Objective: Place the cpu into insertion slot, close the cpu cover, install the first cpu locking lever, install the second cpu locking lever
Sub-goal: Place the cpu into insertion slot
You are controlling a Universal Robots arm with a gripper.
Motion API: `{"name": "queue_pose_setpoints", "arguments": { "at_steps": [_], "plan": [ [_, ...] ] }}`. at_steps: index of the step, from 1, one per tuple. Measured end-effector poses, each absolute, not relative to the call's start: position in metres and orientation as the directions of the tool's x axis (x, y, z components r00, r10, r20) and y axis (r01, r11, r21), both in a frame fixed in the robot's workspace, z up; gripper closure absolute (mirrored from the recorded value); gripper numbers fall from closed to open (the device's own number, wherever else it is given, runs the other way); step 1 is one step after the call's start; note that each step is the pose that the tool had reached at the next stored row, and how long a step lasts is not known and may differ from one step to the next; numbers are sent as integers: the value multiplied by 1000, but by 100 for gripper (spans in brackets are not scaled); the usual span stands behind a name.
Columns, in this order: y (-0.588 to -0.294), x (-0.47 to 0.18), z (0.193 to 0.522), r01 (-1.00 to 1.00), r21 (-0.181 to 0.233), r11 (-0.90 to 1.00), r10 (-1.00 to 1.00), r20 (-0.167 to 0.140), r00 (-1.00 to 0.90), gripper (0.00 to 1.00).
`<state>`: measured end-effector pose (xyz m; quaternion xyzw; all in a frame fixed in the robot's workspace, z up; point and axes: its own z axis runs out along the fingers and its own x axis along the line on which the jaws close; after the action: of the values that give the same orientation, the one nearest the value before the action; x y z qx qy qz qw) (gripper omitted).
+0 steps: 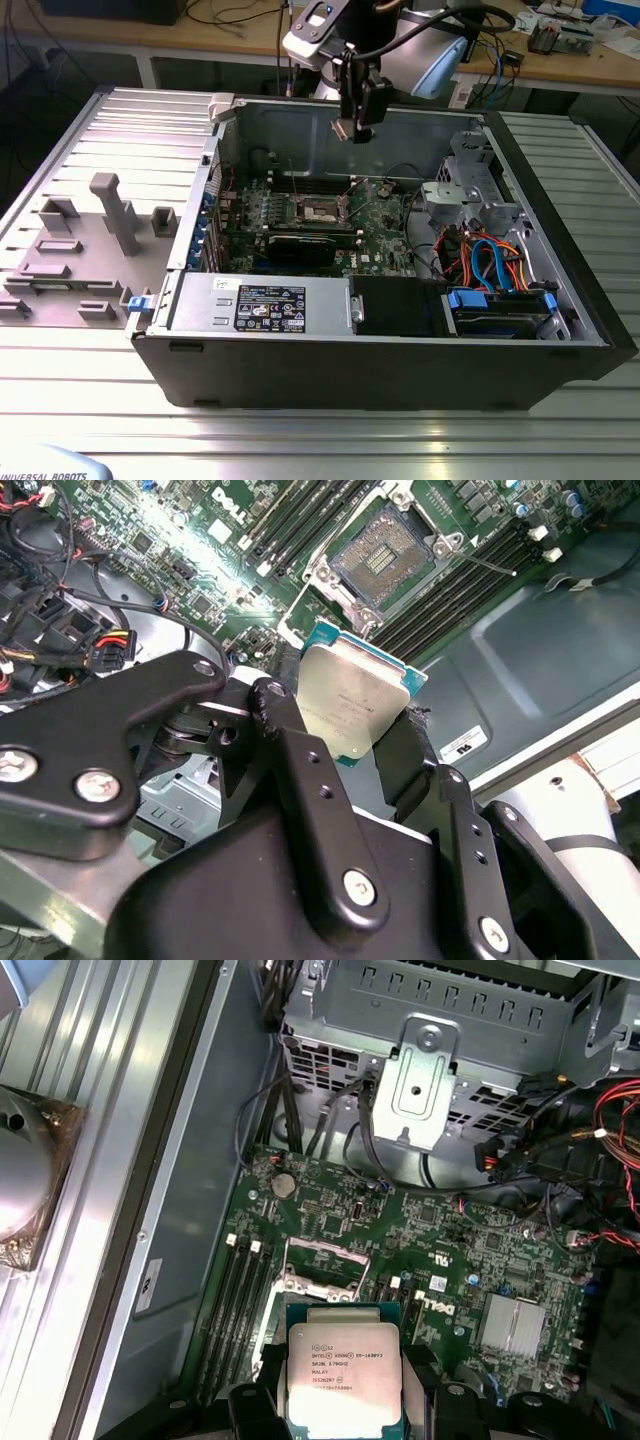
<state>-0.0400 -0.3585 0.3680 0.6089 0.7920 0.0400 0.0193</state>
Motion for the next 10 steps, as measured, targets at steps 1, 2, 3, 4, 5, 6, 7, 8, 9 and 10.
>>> {"name": "queue_pose_setpoints", "arguments": {
  "at_steps": [1, 2, 3, 4, 5, 6, 7, 8, 9, 10],
  "plan": [
    [-359, -40, 368, 964, 87, 252, 967, 18, -255, 46],
    [-359, -40, 368, 965, 87, 249, 968, 18, -252, 46],
    [-359, -40, 367, 966, 87, 244, 969, 18, -246, 46],
    [-359, -40, 367, 968, 87, 237, 971, 18, -240, 46],
    [-358, -40, 367, 969, 87, 232, 972, 18, -235, 46],
    [-358, -40, 367, 970, 87, 227, 973, 18, -230, 46],
    [-358, -40, 366, 971, 87, 224, 974, 18, -227, 46],
    [-358, -40, 366, 971, 87, 222, 974, 18, -224, 46],
    [-358, -40, 366, 972, 87, 218, 975, 18, -221, 46],
    [-358, -40, 366, 973, 87, 215, 976, 18, -217, 46]
  ]
}}
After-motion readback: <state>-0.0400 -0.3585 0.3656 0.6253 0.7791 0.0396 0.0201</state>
